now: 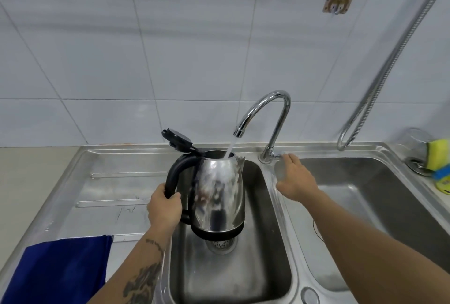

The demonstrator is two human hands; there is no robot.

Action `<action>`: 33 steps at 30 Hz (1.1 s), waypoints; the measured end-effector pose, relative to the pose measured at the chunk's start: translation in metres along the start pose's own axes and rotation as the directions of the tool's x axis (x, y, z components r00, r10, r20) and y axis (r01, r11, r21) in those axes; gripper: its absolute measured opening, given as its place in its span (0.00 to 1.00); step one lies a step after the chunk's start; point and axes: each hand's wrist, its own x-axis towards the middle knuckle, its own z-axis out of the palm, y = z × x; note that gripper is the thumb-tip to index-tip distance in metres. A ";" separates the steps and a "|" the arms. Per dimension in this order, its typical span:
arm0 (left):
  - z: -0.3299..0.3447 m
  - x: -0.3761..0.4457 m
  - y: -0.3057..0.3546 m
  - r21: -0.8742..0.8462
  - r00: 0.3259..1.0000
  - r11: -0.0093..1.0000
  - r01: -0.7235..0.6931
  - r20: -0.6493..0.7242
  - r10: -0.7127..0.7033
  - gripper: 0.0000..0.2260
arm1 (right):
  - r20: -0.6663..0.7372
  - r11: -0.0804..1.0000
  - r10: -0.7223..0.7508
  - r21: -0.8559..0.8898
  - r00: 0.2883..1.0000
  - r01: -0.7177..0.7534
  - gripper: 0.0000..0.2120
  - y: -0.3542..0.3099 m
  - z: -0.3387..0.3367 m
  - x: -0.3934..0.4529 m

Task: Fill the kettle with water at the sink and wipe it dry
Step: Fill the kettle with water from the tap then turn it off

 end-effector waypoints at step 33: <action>-0.014 -0.004 -0.011 -0.190 0.991 0.974 -0.127 0.012 0.132 0.08 | 0.445 0.482 -0.240 0.826 0.863 -0.292 0.37 -0.061 0.018 -0.038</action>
